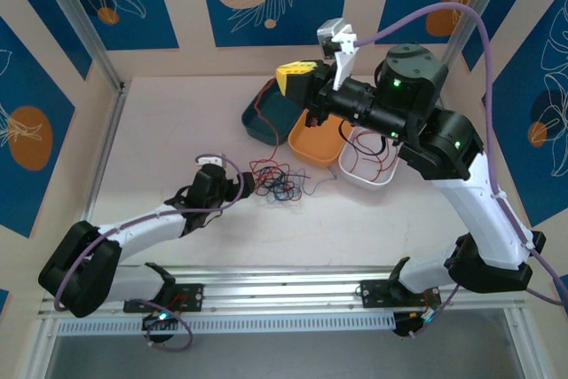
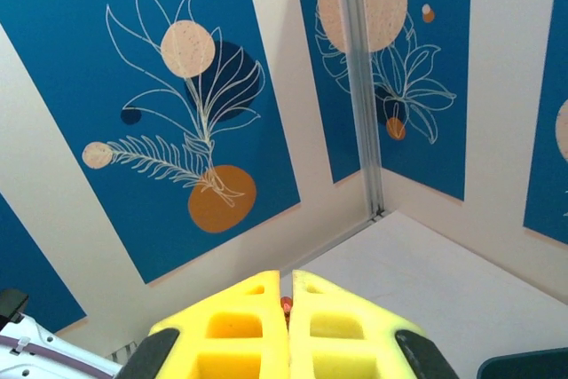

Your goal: Untangle the cables

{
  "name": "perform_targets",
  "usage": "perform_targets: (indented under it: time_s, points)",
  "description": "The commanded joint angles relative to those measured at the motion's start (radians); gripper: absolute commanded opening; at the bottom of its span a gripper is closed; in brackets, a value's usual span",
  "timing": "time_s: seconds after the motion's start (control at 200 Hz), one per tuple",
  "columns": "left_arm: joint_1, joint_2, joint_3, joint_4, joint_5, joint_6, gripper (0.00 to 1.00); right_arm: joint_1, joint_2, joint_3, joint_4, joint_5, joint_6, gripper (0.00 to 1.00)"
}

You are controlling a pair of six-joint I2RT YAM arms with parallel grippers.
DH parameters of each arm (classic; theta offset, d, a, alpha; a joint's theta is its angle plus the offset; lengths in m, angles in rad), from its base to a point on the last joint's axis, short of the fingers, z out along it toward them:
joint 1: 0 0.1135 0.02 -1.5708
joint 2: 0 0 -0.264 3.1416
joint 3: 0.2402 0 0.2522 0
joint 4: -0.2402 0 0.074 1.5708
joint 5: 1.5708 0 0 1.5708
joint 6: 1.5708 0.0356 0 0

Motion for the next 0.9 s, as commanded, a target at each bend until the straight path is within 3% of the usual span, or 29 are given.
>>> perform_targets:
  time_s: [0.0, 0.525, 0.67, 0.895]
  points:
    - [0.013, 0.011, -0.008, 0.032, -0.001, -0.011, 1.0, 0.007, -0.045, 0.025, -0.005, 0.036, -0.031, 0.0]
    - [0.014, 0.011, 0.022, -0.006, 0.006, 0.016, 1.0, 0.006, -0.284, -0.188, 0.094, 0.146, -0.045, 0.0]
    - [0.014, 0.001, 0.025, -0.006, 0.011, 0.021, 1.0, 0.004, -0.289, -0.204, 0.09, 0.166, -0.051, 0.0]
    - [0.015, -0.008, 0.024, -0.007, 0.025, 0.021, 1.0, -0.027, -0.25, -0.181, 0.054, 0.31, -0.085, 0.0]
